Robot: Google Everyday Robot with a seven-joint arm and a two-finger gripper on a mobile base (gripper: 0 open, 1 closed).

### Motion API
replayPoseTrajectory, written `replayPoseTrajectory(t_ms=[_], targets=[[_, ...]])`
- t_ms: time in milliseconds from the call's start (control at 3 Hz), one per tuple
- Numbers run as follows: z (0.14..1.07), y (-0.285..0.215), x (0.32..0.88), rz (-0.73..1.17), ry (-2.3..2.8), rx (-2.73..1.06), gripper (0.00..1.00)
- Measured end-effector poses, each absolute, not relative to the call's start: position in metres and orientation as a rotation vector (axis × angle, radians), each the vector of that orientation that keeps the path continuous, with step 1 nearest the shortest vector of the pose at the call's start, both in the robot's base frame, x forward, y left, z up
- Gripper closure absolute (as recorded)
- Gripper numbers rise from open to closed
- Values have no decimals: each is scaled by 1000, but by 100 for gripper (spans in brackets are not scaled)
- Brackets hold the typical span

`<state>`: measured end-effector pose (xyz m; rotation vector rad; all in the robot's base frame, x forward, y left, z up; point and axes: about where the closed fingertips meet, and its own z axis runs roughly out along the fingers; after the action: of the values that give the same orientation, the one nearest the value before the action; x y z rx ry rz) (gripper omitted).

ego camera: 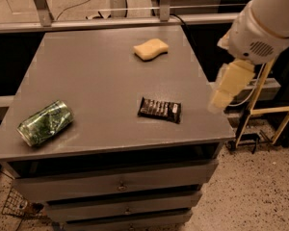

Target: Pick rxbar chocolate

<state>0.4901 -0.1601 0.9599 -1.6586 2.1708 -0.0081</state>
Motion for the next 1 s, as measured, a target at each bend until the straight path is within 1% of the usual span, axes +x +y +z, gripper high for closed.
replayPoseTrajectory(t_ms=[333,667,1000], targets=[[931,-122,511,43,2173,-1652,0],[880,-82,525,117,2176,-1702,0],[849,-66,530,146,2190,-1718,0]])
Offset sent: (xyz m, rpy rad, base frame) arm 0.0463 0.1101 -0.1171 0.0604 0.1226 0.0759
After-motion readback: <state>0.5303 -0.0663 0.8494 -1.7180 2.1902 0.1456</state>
